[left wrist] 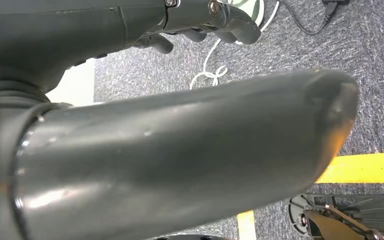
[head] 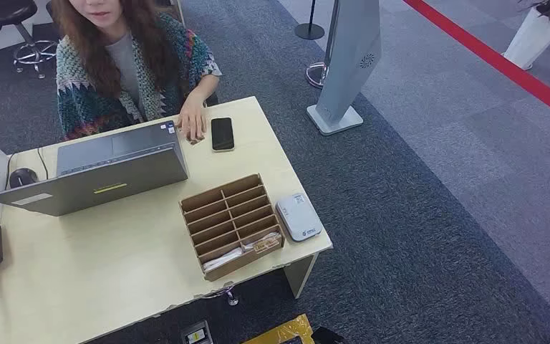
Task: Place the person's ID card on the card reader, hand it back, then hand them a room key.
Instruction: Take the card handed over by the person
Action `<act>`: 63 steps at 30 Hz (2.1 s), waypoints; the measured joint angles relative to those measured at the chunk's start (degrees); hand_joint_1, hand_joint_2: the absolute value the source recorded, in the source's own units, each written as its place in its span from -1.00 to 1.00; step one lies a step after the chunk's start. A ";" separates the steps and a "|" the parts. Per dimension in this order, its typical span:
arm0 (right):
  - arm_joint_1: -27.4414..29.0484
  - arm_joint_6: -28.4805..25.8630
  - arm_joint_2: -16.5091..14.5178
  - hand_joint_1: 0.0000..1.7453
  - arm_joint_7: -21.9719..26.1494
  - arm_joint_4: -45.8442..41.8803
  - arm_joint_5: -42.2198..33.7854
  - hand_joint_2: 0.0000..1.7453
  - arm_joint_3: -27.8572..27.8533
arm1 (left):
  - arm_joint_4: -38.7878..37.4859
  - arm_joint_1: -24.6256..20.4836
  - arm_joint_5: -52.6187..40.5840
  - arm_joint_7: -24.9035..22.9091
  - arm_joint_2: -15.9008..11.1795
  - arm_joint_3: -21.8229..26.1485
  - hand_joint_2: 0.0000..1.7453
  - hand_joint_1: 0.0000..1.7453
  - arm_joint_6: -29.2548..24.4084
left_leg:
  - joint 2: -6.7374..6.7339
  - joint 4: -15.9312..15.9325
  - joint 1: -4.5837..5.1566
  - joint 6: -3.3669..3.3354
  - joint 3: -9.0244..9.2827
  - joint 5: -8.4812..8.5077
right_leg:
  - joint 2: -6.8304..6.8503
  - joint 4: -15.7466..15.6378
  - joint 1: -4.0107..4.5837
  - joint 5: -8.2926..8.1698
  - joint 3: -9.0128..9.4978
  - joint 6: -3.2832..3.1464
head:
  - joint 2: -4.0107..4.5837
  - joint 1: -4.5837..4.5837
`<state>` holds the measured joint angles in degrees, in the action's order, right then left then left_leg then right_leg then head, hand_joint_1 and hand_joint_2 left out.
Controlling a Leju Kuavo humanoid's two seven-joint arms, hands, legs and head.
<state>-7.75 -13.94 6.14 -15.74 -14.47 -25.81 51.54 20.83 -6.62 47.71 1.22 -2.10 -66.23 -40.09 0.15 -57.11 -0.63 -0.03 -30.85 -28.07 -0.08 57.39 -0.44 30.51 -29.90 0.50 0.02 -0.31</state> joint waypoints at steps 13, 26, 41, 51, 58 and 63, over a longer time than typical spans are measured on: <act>0.14 -0.49 0.04 -1.00 0.17 0.00 -1.04 -1.00 0.02 | 0.00 0.00 -1.16 0.00 0.30 0.00 -1.00 -1.00 0.00 | 0.00 0.00 0.00 0.00 0.00 0.00 | 0.00 0.00 0.00 0.00 0.00 0.00 | -0.01 0.00; 0.34 -2.93 0.50 -1.00 2.85 0.00 -8.87 -1.00 -0.85 | -0.01 0.00 -2.91 0.59 0.48 0.61 -1.00 -1.00 0.00 | 0.00 0.00 0.00 0.00 0.00 0.00 | 0.00 0.00 0.00 0.00 0.00 0.00 | -0.01 0.00; 1.15 -4.20 0.50 -1.00 8.48 0.00 -25.70 1.00 -11.06 | 0.00 0.03 -3.56 0.78 0.48 1.04 -1.00 -1.00 0.00 | 0.00 0.00 0.00 0.00 0.00 0.00 | 0.00 0.00 0.00 0.00 0.00 0.00 | -0.01 0.00; -0.89 -9.99 2.17 -1.00 23.33 -0.25 -43.46 1.00 -22.38 | 0.00 0.46 -3.65 3.34 0.75 3.18 -1.00 -1.00 0.00 | 0.00 0.00 0.06 -0.01 0.00 0.00 | 0.00 0.00 -0.06 -0.03 0.02 0.04 | -0.01 0.00; -4.48 -23.18 7.95 -1.00 38.26 -9.34 -44.63 1.00 -33.52 | -0.02 0.81 -2.07 6.08 0.79 5.46 -1.00 -1.00 0.00 | 0.01 -0.01 0.20 -0.16 -0.02 0.10 | 0.02 0.02 -0.20 -0.14 0.06 0.14 | -0.01 -0.01; -9.06 -25.63 11.86 -1.00 35.85 -19.83 -20.30 1.00 -40.66 | -0.05 0.95 -2.13 6.69 0.80 6.61 -1.00 -1.00 0.00 | -0.05 0.00 0.31 -0.19 -0.16 0.19 | -0.04 0.07 -0.29 -0.28 0.03 0.29 | -0.01 -0.01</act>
<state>-16.81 -39.58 18.00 20.11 -34.30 -46.12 10.88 20.78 -5.68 45.58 7.91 -1.30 -59.62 -40.09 0.10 -57.11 -0.31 -0.22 -31.01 -27.88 -0.12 57.46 -0.74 30.23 -29.87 0.79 0.01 -0.31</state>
